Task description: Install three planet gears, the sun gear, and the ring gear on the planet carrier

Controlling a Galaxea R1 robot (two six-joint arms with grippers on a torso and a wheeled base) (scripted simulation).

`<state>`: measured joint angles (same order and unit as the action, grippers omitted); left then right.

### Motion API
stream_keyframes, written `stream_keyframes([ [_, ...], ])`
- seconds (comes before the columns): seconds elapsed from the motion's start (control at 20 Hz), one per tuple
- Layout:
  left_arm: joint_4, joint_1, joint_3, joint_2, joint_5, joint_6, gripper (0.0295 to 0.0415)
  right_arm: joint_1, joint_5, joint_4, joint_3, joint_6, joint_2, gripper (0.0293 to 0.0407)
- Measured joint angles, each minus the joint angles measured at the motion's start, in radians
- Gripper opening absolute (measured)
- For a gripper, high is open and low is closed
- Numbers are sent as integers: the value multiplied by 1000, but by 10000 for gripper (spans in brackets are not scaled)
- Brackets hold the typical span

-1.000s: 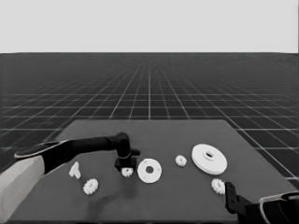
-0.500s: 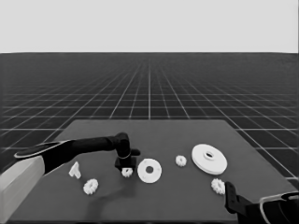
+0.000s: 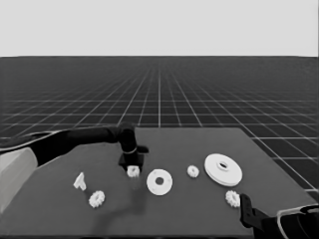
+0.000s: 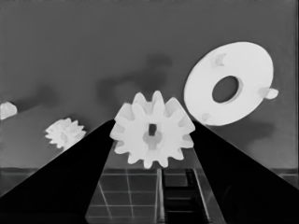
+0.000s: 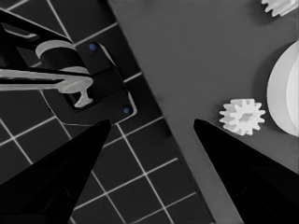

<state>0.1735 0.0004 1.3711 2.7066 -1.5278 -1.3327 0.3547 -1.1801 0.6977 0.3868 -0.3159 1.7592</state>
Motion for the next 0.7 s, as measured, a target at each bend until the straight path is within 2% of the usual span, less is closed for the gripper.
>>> stream_keyframes([
  [0.1, -2, -2, 0, 0, 0, 0, 312, 0, 0, 0, 0, 0, 0, 385],
  [0.3, 16, 11, 4, 202, -35, -192, 312, 0, 0, 0, 0, 0, 0, 385],
  [0.6, 17, 12, 18, 231, -39, -210, 312, 0, 0, 0, 0, 0, 0, 385],
  [0.65, 89, 80, 47, 236, -32, -187, 312, 0, 0, 0, 0, 0, 0, 385],
  [0.7, 131, 126, 71, 241, -25, -170, 312, 0, 0, 0, 0, 0, 0, 385],
])
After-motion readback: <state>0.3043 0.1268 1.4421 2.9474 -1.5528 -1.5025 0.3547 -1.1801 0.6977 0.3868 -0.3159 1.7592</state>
